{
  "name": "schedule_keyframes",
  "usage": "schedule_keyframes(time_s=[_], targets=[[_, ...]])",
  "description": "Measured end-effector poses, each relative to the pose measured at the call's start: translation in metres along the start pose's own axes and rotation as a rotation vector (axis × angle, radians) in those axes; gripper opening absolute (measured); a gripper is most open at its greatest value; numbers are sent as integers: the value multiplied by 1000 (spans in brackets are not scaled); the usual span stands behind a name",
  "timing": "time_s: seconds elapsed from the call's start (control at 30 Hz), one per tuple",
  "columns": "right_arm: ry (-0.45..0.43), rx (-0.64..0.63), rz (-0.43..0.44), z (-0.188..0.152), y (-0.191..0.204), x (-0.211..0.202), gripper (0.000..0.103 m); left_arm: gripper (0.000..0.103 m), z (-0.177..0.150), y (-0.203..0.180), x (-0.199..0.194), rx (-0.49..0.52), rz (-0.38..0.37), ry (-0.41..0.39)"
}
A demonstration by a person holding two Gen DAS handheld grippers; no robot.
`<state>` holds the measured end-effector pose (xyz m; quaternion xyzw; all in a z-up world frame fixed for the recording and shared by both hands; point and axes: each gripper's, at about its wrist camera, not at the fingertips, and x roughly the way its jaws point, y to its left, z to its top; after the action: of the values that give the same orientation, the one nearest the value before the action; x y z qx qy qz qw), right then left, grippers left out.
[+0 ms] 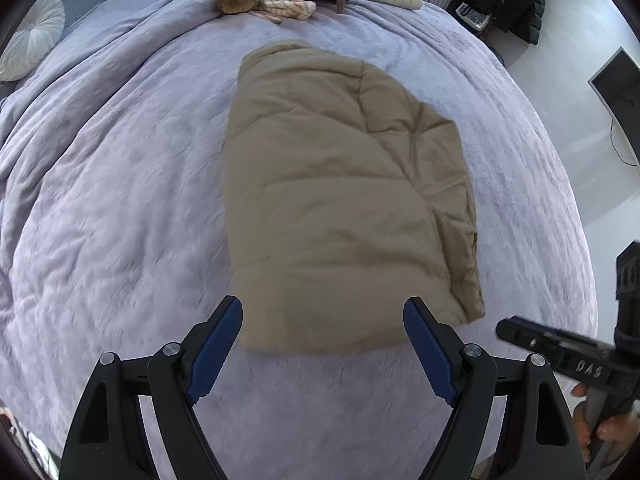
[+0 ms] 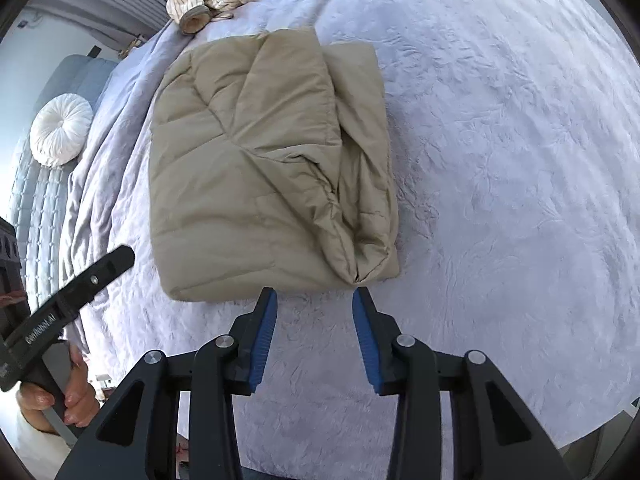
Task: Fold large clothes
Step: 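Open both tools and pull them back from the folded coat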
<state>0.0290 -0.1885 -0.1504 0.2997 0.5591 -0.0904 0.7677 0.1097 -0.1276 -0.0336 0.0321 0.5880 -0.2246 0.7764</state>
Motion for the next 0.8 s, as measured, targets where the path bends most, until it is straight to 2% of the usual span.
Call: schedule_keyframes(time_s=[0.1, 0.27, 0.3, 0.33, 0.47, 0.53, 0.6, 0.67, 0.8], targets=[[-3, -7, -13, -5, 6, -6, 43, 84, -10, 5, -6, -2, 11, 14], [-17, -28, -39, -10, 15, -21, 56, 84, -27, 13, -21, -23, 26, 20], [-21, -33, -45, -11, 17, -24, 59, 90, -29, 15, -24, -28, 28, 13], [-28, -38, -53, -12, 22, -28, 65, 103, -31, 16, -30, -35, 30, 2], [-55, -64, -69, -12, 33, -44, 79, 103, -32, 17, -48, -43, 39, -28], [-76, -81, -88, -10, 41, -54, 80, 103, -31, 16, -56, -43, 64, -38], [-100, -96, -113, -10, 48, -62, 86, 103, -29, 14, -65, -37, 92, -51], [-130, -107, -120, -9, 57, -72, 103, 103, -27, 12, -76, -37, 105, -78], [-205, -137, -160, -10, 77, -90, 103, 103, -24, 8, -98, -36, 138, -131]])
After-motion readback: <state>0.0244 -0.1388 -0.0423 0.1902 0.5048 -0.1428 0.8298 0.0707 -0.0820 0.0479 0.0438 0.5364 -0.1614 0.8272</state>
